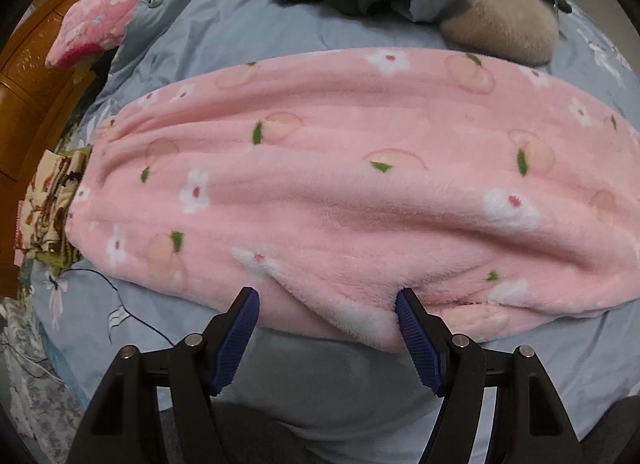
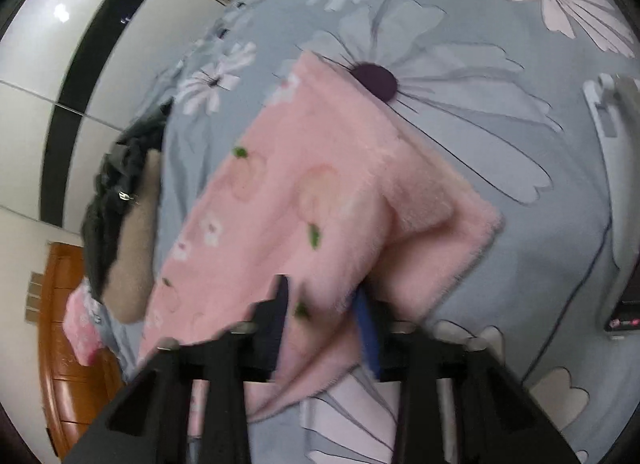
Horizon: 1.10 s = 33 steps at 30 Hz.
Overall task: Fold clothes
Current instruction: 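Grasp the pink garment end with the right gripper and lift it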
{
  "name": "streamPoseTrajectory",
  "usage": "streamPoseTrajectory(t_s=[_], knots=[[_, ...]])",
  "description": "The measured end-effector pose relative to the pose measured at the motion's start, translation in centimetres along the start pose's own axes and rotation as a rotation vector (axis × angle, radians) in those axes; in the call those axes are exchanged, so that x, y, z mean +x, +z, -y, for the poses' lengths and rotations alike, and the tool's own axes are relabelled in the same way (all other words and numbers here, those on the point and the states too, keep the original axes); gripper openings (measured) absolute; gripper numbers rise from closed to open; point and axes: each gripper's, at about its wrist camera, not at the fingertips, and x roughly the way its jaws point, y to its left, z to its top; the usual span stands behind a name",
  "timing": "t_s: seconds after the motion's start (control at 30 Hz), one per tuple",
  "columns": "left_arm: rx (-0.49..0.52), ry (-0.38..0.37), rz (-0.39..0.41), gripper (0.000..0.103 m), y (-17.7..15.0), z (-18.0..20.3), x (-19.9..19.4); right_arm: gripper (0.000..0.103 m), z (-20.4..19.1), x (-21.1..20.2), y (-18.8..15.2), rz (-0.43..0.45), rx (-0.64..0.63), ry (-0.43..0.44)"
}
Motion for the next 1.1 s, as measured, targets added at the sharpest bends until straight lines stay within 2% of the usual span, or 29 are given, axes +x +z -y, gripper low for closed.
streamPoseTrajectory(t_s=[0.13, 0.3, 0.4, 0.5, 0.53, 0.6, 0.8, 0.83, 0.87, 0.9, 1.0, 1.1], knots=[[0.051, 0.063, -0.013, 0.077, -0.3, 0.7, 0.1, 0.003, -0.6, -2.0, 1.0, 0.099, -0.015, -0.041], [0.058, 0.103, -0.043, 0.077, -1.6, 0.4, -0.3, 0.003, 0.5, -0.8, 1.2, 0.076, 0.041, -0.086], [0.050, 0.077, -0.048, 0.077, -1.5, -0.1, -0.7, 0.004, 1.6, 0.3, 1.1, 0.041, 0.078, -0.077], [0.033, -0.007, -0.041, 0.076, -1.6, 0.1, -2.2, 0.007, 2.0, 0.1, 1.0, 0.027, 0.079, -0.062], [0.031, -0.034, -0.029, 0.076, -1.5, 0.0, -2.8, 0.010, 2.0, -0.1, 0.8, 0.032, 0.075, -0.072], [0.027, -0.056, 0.008, 0.076, -1.1, -0.3, -4.0, 0.037, 2.1, -1.0, 0.5, 0.057, 0.062, -0.114], [-0.075, -0.121, 0.090, 0.076, 1.4, -2.6, -6.2, 0.040, 3.2, -1.2, -0.2, 0.085, 0.141, -0.117], [-0.088, -0.124, 0.101, 0.076, 1.5, -2.8, -6.4, 0.043, 3.3, -1.2, -0.3, 0.087, 0.154, -0.118], [-0.098, -0.126, 0.108, 0.076, 1.6, -2.9, -6.5, 0.056, 3.4, -1.1, -0.3, 0.090, 0.163, -0.120], [-0.108, -0.127, 0.114, 0.076, 1.7, -3.0, -6.6, 0.061, 3.5, -1.2, -0.5, 0.097, 0.185, -0.116], [-0.140, -0.134, 0.092, 0.076, 2.3, -4.1, -5.2, 0.065, 4.2, -1.2, -1.0, 0.119, 0.262, -0.090], [-0.172, -0.140, 0.064, 0.076, 2.2, -4.8, -4.2, 0.065, 4.8, -1.0, -1.2, 0.136, 0.320, -0.067]])
